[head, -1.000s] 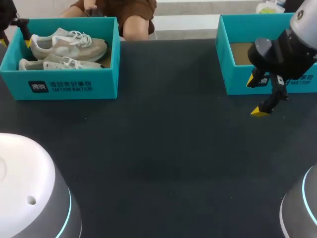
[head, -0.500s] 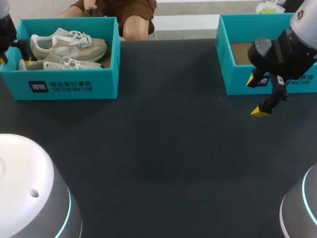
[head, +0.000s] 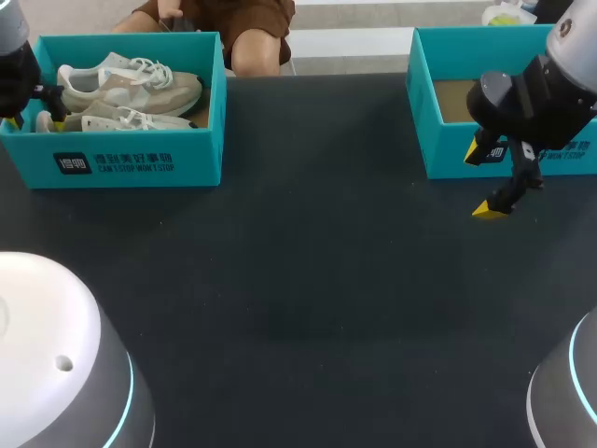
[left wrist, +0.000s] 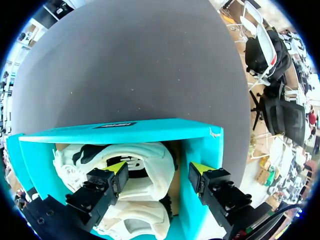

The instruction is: Take the shoe out of the shoebox, open the shoe tongue, remove and reinsert the insole, then place the shoe into the shoebox

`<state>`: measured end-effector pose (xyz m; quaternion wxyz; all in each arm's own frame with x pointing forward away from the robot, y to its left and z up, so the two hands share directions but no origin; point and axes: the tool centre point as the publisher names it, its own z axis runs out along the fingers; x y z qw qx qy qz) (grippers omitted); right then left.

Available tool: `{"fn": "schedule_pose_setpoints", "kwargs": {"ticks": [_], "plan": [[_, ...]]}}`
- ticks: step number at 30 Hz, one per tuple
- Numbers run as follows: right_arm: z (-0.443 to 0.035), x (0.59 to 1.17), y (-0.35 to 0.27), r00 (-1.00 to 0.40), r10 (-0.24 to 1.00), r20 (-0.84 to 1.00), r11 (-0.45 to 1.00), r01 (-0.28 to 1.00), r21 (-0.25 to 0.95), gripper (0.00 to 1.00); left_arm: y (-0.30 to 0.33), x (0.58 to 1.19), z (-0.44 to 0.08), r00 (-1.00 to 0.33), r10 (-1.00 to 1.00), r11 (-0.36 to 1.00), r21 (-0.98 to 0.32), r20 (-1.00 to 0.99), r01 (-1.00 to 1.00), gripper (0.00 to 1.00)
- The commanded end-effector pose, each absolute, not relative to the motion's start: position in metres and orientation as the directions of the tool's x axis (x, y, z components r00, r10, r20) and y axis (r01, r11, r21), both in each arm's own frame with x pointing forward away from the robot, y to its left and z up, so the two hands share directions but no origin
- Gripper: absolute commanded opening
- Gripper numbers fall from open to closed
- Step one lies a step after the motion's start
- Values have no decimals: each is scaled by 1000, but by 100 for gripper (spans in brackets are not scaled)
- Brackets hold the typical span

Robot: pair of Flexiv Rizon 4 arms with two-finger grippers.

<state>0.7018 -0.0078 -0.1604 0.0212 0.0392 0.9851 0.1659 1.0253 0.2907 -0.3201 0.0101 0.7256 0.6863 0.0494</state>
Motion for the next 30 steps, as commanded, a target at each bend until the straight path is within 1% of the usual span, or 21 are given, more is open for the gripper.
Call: {"fn": "schedule_pose_setpoints", "kwargs": {"ticks": [1, 3, 9, 14, 16, 18, 19, 20, 21, 22, 23, 24, 26, 30], "plan": [[-161, 704, -7, -996, 84, -26, 943, 71, 325, 100, 289, 1037, -328, 52, 996, -56, 57, 71, 997, 74], [-161, 704, -7, -996, 84, -26, 943, 71, 325, 100, 289, 1038, -330, 52, 996, -56, 55, 73, 997, 72], [-161, 704, -7, -996, 84, -26, 943, 71, 325, 100, 292, 1041, -337, 37, 995, -41, 34, 92, 999, 72], [-161, 704, -7, -996, 84, -26, 943, 71, 325, 100, 296, 1044, -344, 29, 995, -30, 8, 96, 1000, 73], [-161, 704, -7, -996, 84, -26, 943, 71, 325, 100, 298, 1045, -348, 26, 995, -26, 2, 98, 1000, 72], [-161, 704, -7, -996, 84, -26, 943, 71, 325, 100, 300, 1047, -350, 15, 995, -14, -9, 101, 1000, 68], [-161, 704, -7, -996, 84, -26, 943, 71, 325, 100, 300, 1047, -351, 14, 995, -14, -9, 102, 1000, 65], [-161, 704, -7, -996, 84, -26, 943, 71, 325, 100, 300, 1047, -352, 14, 995, -13, -10, 103, 1000, 59], [-161, 704, -7, -996, 84, -26, 943, 71, 325, 100, 301, 1047, -352, 13, 994, -12, -10, 105, 1000, 50], [-161, 704, -7, -996, 84, -26, 943, 71, 325, 100, 301, 1047, -353, 13, 994, -12, -12, 106, 1000, 44], [-161, 704, -7, -996, 84, -26, 943, 71, 325, 100, 301, 1047, -353, 13, 994, -12, -13, 108, 1000, 33], [-161, 704, -7, -996, 84, -26, 943, 71, 325, 100, 301, 1047, -353, 14, 994, -12, -13, 109, 1000, 27], [-161, 704, -7, -996, 84, -26, 943, 71, 325, 100, 302, 1047, -353, 15, 994, -14, -15, 110, 1000, 0], [-161, 704, -7, -996, 84, -26, 943, 71, 325, 100, 303, 1044, -351, 32, 993, -28, -30, 112, 999, 0]]}}
